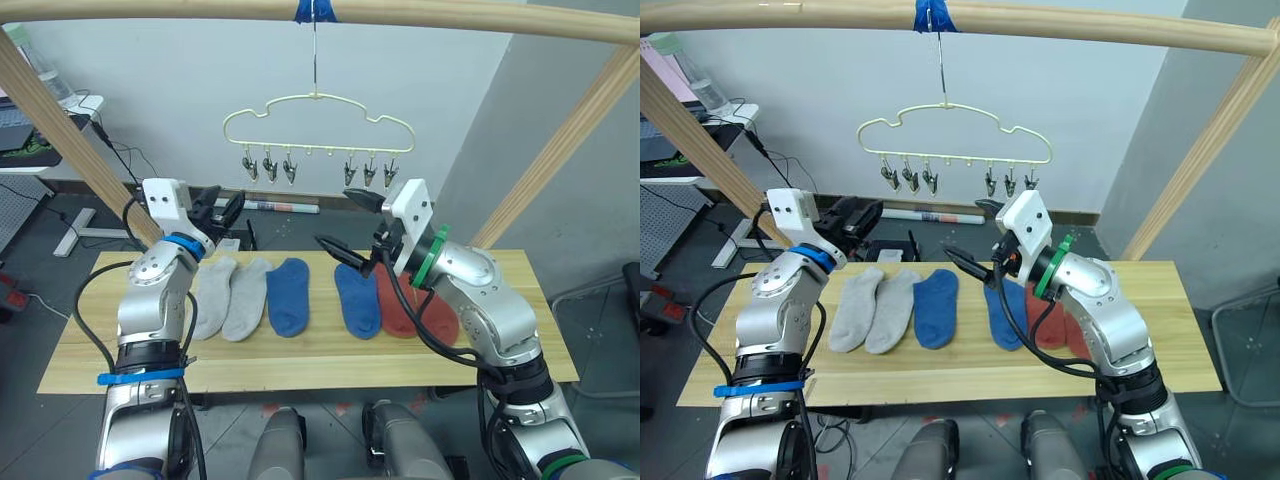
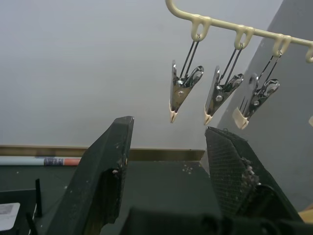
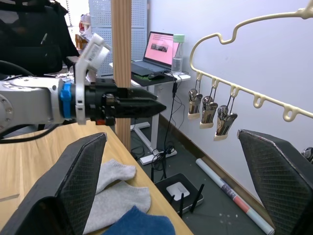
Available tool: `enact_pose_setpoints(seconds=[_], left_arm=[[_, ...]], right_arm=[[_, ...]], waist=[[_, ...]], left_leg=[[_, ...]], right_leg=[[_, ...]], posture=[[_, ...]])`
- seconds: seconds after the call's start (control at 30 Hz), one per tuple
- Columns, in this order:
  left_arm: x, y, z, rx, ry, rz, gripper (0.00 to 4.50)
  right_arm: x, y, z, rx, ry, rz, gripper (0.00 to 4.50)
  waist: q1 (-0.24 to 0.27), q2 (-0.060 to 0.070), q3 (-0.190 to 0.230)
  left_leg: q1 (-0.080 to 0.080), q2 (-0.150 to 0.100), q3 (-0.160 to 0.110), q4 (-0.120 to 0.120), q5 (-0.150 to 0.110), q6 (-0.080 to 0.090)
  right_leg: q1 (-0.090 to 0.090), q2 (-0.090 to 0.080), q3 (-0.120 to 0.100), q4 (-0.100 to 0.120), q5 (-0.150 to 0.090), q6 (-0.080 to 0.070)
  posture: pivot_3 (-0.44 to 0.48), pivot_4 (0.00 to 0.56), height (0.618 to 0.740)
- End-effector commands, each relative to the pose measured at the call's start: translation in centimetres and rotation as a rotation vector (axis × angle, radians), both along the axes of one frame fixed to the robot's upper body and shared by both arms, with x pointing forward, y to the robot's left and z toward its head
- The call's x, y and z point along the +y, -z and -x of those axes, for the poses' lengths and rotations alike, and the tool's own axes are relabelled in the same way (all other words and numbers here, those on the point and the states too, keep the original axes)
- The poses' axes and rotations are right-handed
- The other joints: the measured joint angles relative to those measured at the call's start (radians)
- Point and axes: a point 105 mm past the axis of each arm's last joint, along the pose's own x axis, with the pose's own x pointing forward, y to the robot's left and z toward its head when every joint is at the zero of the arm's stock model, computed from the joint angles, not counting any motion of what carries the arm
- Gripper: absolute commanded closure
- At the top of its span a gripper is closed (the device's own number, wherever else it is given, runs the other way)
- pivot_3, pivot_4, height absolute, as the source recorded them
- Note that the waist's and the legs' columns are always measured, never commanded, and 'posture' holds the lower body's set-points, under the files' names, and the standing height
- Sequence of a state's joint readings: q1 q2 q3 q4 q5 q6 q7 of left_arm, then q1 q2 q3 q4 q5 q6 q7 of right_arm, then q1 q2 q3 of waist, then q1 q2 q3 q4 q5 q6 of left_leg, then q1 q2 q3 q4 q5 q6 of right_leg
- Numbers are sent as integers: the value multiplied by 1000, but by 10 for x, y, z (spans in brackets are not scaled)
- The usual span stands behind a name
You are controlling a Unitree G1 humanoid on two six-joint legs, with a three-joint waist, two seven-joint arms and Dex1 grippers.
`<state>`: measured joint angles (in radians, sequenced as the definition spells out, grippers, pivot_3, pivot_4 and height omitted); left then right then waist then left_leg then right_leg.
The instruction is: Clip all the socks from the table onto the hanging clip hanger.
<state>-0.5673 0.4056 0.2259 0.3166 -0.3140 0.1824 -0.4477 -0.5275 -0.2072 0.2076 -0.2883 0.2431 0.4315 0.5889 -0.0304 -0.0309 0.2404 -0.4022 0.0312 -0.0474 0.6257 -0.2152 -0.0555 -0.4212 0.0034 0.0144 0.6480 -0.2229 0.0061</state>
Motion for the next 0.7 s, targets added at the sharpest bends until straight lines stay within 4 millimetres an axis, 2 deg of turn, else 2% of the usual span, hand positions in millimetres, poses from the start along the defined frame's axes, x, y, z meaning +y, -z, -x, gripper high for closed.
enact_pose_setpoints(seconds=[0.03,0.17,0.4,0.7], left_arm=[[-2,-12,-7,-54,5,-15,1914],[-7,-14,-19,-62,6,-10,1914],[-9,-15,-26,-81,6,-2,1914],[-15,-31,-37,-131,8,8,1914]], right_arm=[[7,-6,0,-56,3,-15,0],[11,-12,-3,-76,13,-37,0],[18,-28,0,-85,-7,-79,0],[22,-24,5,-102,-31,-50,0]], waist=[[-2,0,4],[-2,-1,12],[-2,-2,14],[-2,-2,20]], left_leg=[[0,0,0,0,0,0],[-1,0,0,0,0,0],[-6,0,-1,0,0,0],[-7,0,-2,2,0,0]], right_leg=[[0,0,0,0,0,0],[0,0,0,0,0,0],[-4,0,-1,0,0,0],[-4,0,-2,0,0,1]], posture=[[-46,269,740],[-45,274,740],[-51,277,740],[-47,284,740]])
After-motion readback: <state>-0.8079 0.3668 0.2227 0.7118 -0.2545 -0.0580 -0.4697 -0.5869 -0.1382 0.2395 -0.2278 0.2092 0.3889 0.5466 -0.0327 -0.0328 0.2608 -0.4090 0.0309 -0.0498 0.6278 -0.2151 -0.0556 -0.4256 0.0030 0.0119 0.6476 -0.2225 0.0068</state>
